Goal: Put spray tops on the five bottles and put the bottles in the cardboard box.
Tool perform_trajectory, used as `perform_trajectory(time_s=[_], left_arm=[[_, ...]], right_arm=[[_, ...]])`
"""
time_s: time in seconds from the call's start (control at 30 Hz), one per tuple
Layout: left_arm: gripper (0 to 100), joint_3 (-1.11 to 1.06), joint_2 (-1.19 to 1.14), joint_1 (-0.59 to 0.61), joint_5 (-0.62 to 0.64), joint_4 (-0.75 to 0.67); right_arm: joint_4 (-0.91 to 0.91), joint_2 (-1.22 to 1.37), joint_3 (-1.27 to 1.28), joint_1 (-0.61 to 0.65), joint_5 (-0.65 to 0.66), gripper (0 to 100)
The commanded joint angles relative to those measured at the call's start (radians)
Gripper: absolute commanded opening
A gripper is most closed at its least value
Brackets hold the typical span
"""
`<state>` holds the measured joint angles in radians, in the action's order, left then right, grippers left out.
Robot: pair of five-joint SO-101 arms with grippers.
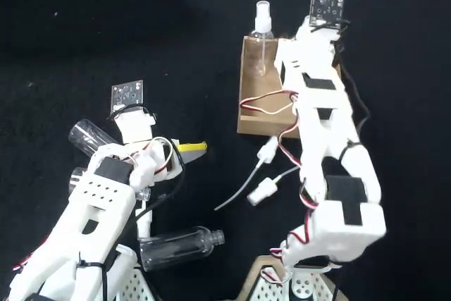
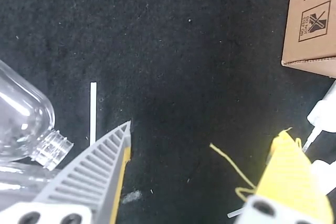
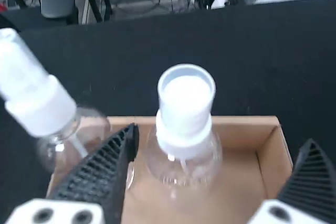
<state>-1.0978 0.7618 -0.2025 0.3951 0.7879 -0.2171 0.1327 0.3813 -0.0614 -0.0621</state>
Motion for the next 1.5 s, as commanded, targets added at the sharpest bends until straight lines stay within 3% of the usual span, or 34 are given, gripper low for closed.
perform_trajectory(time_s=[0.0, 0.27, 0.5, 0.6, 0.73, 1.47], left_arm=[[39, 0.010, 0.015, -0.007, 0.000, -0.017], [39, 0.010, 0.015, -0.004, 0.000, -0.017], [39, 0.010, 0.015, -0.004, 0.000, -0.017], [39, 0.010, 0.015, -0.005, 0.000, -0.017], [39, 0.010, 0.015, -0.002, 0.000, -0.017], [39, 0.010, 0.015, -0.005, 0.000, -0.017]], right_arm=[[-0.124, -0.131, -0.005, 0.012, -0.005, 40.7], [-0.385, -0.217, -0.007, -0.002, -0.005, 38.8], [-0.545, -0.177, -0.088, -0.089, 0.003, 0.5], [-0.545, -0.111, -0.114, -0.121, 0.003, 5.8], [-0.549, -0.002, -0.180, -0.137, 0.043, 0.9], [-0.542, 0.377, -0.503, -0.103, 0.074, 1.1]])
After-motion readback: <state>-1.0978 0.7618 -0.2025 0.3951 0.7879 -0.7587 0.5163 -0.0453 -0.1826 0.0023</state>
